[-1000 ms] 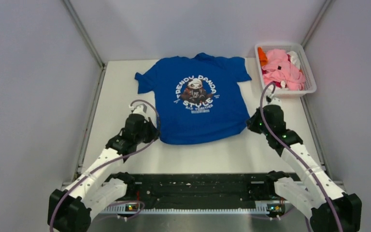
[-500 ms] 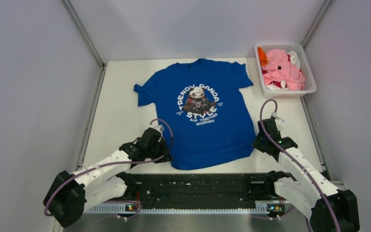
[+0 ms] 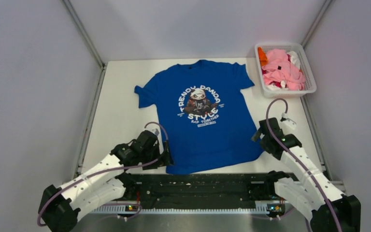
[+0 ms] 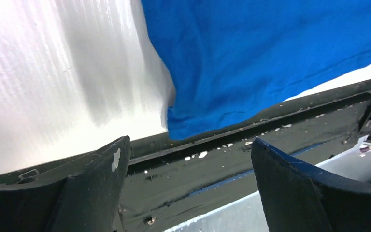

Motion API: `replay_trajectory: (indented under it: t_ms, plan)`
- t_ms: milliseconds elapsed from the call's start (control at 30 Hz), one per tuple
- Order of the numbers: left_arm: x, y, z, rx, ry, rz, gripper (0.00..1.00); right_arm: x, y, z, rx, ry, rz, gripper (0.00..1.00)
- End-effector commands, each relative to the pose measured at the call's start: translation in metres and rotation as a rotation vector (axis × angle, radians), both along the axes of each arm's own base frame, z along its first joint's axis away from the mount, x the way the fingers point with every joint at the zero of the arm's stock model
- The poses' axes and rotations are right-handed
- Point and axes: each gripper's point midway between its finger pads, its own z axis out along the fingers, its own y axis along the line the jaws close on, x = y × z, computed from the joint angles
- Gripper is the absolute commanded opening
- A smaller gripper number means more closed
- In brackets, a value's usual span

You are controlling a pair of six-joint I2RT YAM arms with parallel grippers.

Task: Fold and stack the t-shirts
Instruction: Flatten out the tshirt

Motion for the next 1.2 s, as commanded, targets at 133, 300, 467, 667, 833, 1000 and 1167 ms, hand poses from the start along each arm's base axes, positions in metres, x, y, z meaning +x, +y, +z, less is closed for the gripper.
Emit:
replay_trajectory:
  t_ms: [133, 300, 467, 667, 833, 1000, 1167]
  plan:
    - [0.074, 0.011, 0.081, 0.083, -0.335, 0.156, 0.99, 0.034, 0.010, 0.070, 0.073, -0.258, 0.024, 0.99]
    - [0.149, -0.011, 0.128, 0.072, -0.517, 0.186, 0.99, 0.048, 0.059, 0.093, 0.293, -0.403, 0.207, 0.99]
    - [0.240, -0.017, 0.134, 0.087, -0.528, 0.188, 0.99, 0.053, 0.112, 0.075, 0.535, -0.401, 0.356, 0.99]
    - [0.349, 0.005, 0.090, 0.227, -0.453, 0.283, 0.99, 0.056, 0.120, 0.024, 0.469, -0.246, 0.348, 0.99]
    - [0.404, 0.009, 0.059, 0.225, -0.364, 0.279, 0.99, 0.061, 0.108, -0.005, 0.360, -0.159, 0.297, 0.99]
    - [0.412, 0.033, 0.022, 0.324, -0.257, 0.311, 0.98, 0.069, 0.098, -0.019, 0.294, -0.124, 0.247, 0.99]
    - [0.381, 0.058, -0.016, 0.362, -0.135, 0.337, 0.97, 0.078, 0.091, -0.030, 0.234, -0.077, 0.206, 0.99]
